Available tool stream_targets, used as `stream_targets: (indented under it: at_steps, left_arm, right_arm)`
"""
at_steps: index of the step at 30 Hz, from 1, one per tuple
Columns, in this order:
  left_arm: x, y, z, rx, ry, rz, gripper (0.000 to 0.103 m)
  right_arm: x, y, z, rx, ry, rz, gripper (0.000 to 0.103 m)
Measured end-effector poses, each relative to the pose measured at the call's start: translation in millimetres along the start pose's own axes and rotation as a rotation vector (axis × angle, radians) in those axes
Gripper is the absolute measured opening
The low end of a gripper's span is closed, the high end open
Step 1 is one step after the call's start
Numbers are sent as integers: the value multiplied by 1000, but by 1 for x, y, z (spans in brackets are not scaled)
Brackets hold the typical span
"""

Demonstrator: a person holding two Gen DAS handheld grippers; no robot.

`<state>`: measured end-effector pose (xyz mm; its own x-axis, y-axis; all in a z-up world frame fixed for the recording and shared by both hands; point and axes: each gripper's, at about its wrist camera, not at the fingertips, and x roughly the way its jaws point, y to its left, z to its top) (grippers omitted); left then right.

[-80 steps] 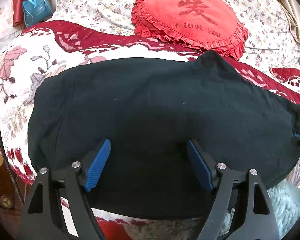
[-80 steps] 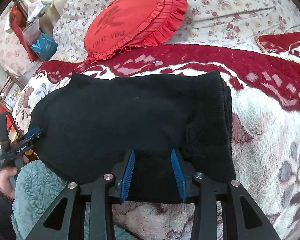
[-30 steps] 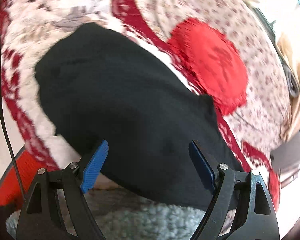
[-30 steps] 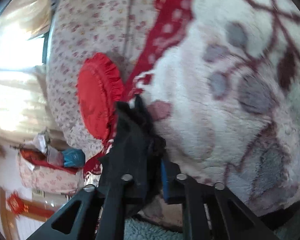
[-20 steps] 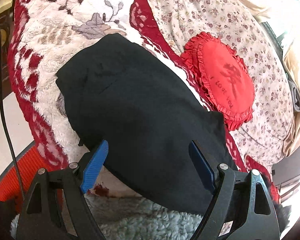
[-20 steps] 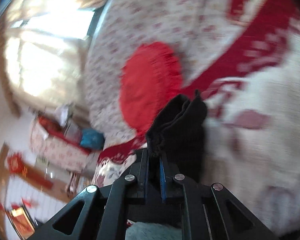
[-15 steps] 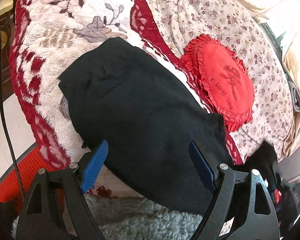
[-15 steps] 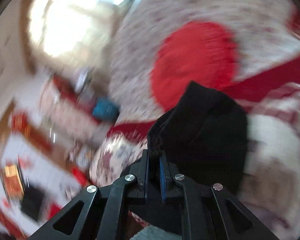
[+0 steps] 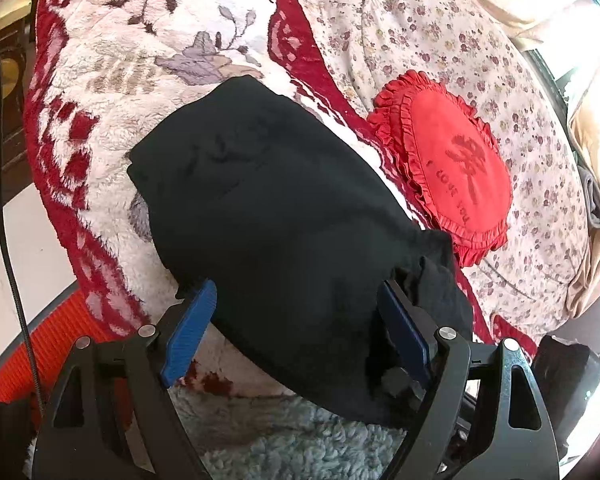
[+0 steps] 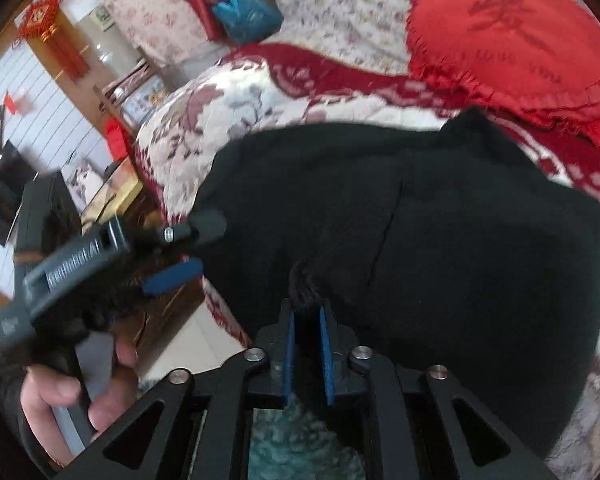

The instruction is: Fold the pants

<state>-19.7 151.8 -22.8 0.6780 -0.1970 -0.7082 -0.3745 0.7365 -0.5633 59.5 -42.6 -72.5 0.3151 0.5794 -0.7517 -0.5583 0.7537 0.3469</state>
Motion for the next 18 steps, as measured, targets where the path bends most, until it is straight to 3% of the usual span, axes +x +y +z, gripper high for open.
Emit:
stream_targets:
  at_steps: [3,5,8,12,14,15,16,18]
  left_arm:
    - [-1,-9,5,32,1,-16,83]
    - [-5,-20,10,102,-10,-42,83]
    - [-13,-55,10,371,-38,-148,83]
    - [-4,-88,-15,764,40,-282,81]
    - [3,-91,-21,825,79,-334,52]
    - [11,-92,-23,831,121,-347,26]
    - [16,-91,-23,827,137,-341,12]
    - [23,-88,-25,833,153,-350,8]
  right_arm:
    - [-14,0,-3,5,-33,36,26]
    - [-33,0,-6,9,-62,64,26]
    - [-85,-20,-14,55,-211,-14,28]
    - [-131,-65,-38,199,-310,-227,29]
    - [-134,-71,-49,198,-299,-221,28]
    - [-132,-67,-51,165,-282,-212,25]
    - [-126,-59,-53,115,-264,-215,24]
    - [-119,-50,-58,50,-231,-192,19]
